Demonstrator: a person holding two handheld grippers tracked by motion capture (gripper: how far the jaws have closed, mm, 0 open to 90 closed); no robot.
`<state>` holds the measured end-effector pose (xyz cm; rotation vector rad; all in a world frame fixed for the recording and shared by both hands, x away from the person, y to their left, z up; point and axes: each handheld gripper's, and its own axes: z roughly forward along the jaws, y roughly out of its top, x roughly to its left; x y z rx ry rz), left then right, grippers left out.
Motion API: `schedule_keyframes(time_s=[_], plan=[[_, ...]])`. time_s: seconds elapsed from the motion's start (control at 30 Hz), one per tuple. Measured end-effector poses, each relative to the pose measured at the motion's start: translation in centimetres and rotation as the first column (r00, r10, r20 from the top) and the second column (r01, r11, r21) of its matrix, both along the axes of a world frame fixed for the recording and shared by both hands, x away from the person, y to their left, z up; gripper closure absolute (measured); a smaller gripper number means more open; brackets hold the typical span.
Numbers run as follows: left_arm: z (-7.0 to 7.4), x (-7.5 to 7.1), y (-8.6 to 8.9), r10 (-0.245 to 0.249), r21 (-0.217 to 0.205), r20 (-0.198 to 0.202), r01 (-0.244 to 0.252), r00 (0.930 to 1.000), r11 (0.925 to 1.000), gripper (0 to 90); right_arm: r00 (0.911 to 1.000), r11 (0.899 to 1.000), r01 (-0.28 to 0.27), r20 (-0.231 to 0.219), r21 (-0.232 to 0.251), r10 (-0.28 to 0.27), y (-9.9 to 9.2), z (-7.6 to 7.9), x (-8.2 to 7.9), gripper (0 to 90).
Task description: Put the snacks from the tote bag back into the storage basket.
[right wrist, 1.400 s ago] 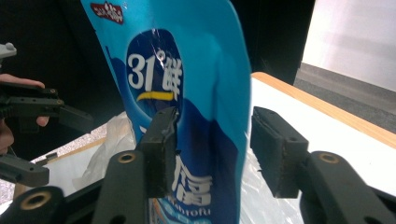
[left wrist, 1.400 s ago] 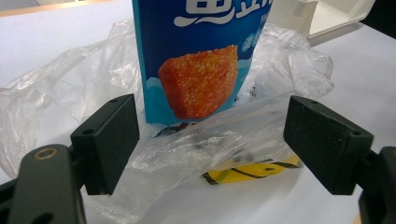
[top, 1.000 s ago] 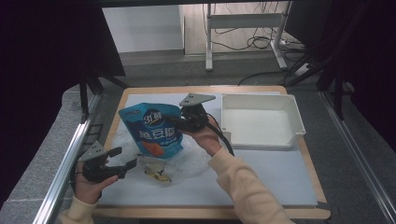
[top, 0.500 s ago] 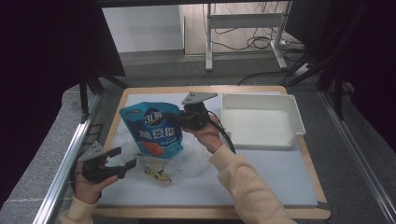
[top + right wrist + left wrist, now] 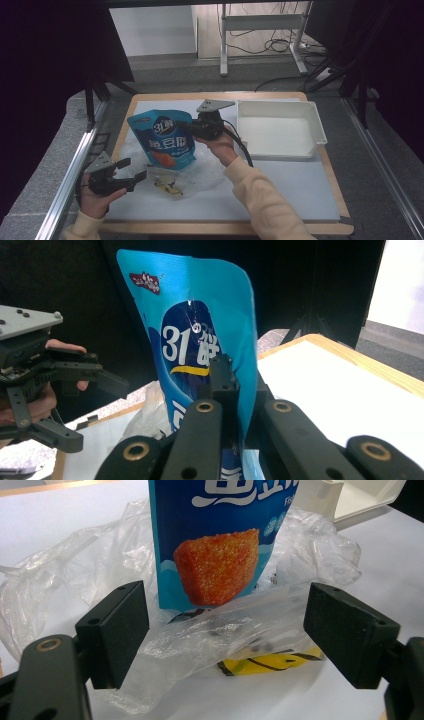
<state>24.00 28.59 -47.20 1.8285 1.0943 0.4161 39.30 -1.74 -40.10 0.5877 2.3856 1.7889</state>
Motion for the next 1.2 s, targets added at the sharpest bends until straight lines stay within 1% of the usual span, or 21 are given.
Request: schedule_keyframes(time_s=[0.07,0.17,0.27,0.57,0.67,0.73,0.8,0.9,1.07,1.2], plan=[[0.0,0.0,0.0,0.001,-0.002,-0.002,-0.001,1.0000,1.0000,18.5,0.9999,1.000,0.002,-0.011,0.006,-0.002,0.0,0.0,-0.1,88.3],[0.0,0.0,0.0,0.002,-0.001,-0.004,-0.002,1.0000,1.0000,18.5,1.0000,1.000,0.006,-0.008,0.011,-0.005,0.1,0.0,-0.3,88.4],[-0.1,0.0,0.0,0.001,0.001,-0.006,-0.001,1.0000,1.0000,18.5,0.9999,1.000,-0.006,-0.011,0.021,0.006,0.1,0.0,-0.5,88.5],[-0.1,0.0,0.0,0.004,-0.001,-0.003,-0.004,1.0000,1.0000,18.6,0.9989,0.999,0.004,-0.048,0.054,-0.001,0.0,-0.3,-0.6,88.7],[-0.1,0.0,0.0,0.003,0.001,-0.004,-0.003,1.0000,1.0000,18.6,0.9985,0.998,0.009,-0.054,0.063,-0.006,0.0,-0.3,-0.8,88.7],[-0.1,0.0,0.0,0.002,0.002,-0.006,-0.002,1.0000,1.0000,18.6,0.9976,0.997,0.004,-0.069,0.072,0.001,0.1,-0.2,-0.9,88.8],[-0.2,0.0,0.0,0.002,0.001,-0.006,-0.002,1.0000,1.0000,18.6,0.9958,0.996,-0.001,-0.092,0.092,0.010,0.2,-0.3,-0.9,88.8],[-0.1,0.0,0.0,0.000,-0.001,-0.006,0.000,1.0000,1.0000,18.9,0.9937,0.994,-0.009,-0.110,0.109,0.021,0.4,-0.3,-1.0,88.8],[-0.1,0.0,0.0,-0.002,0.002,-0.007,0.002,1.0000,1.0000,19.0,0.9920,0.992,-0.018,-0.122,0.124,0.033,0.6,-0.3,-1.3,88.9],[-0.1,0.0,0.1,0.000,0.001,-0.008,0.000,1.0000,1.0000,19.0,0.9917,0.991,-0.028,-0.121,0.131,0.044,0.7,-0.3,-1.4,88.9]])
